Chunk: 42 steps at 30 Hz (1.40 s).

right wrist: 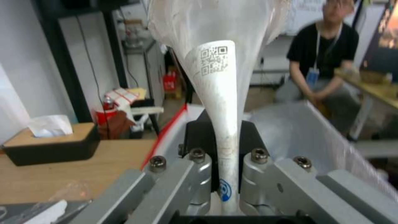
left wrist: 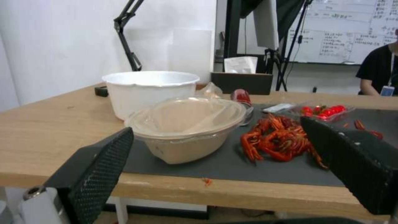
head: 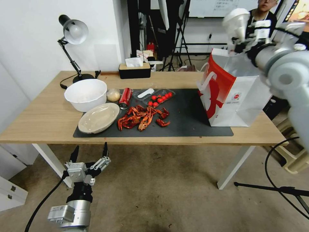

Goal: Pick up the trash from the table and place it into the takeout bag.

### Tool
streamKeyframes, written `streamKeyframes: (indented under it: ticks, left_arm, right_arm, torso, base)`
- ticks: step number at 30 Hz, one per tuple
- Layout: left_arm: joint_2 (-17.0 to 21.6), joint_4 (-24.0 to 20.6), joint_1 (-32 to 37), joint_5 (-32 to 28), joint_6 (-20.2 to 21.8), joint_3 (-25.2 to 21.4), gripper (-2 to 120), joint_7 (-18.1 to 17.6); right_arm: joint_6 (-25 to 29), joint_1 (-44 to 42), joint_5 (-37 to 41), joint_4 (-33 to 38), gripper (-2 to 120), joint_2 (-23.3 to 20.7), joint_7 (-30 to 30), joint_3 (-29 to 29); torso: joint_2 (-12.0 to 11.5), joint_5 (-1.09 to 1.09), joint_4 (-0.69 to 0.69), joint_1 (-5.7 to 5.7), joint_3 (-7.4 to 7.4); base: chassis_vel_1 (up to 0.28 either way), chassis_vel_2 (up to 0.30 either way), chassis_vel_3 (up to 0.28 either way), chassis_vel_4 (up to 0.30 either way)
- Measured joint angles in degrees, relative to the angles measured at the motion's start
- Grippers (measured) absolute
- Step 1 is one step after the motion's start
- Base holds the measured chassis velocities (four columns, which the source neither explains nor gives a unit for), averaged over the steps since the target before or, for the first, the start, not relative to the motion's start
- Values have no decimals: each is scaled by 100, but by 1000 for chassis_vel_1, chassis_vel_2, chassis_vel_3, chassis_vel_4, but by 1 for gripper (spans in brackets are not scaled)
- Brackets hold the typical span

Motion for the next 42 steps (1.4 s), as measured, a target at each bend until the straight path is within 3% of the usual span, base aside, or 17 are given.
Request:
streamKeyframes:
  ticks: [4,10,24,27,29,35,42]
  left_arm:
    - [-14,-18,1,10,24,22,100,10]
    - [-21,-33,4,-25,72,-14,100,61]
    - [-43,-130,27,-43,122,-43,100,206]
    - [-30,-152,41,-48,117,-55,100,204]
    - [-29,-165,42,-48,117,-56,100,204]
    - [-30,-163,29,-34,90,-53,100,209]
    - [-75,-143,27,47,10,-33,100,195]
  right_arm:
    - [-5,-76,662,-34,1,-4,555,27]
    - [-6,-282,829,21,3,8,867,99]
    - [-4,-482,780,60,52,-46,839,284]
    - [-2,-545,752,69,69,-43,805,323]
    - [-2,-559,752,82,73,-43,795,331]
    - [6,-722,575,207,97,-70,379,446]
    - [487,-1087,-373,475,100,-174,-764,605]
  torso:
    - [0,-1,1,0,0]
    - [0,0,0,0,0]
    - [0,-1,0,0,0]
    - [0,-1,0,0,0]
    - [0,-1,0,0,0]
    - [0,0,0,0,0]
    - [0,-1,0,0,0]
  base:
    - [0,0,0,0]
    - [0,0,0,0]
    - [0,0,0,0]
    - [0,0,0,0]
    - [0,0,0,0]
    - [0,0,0,0]
    - [0,0,0,0]
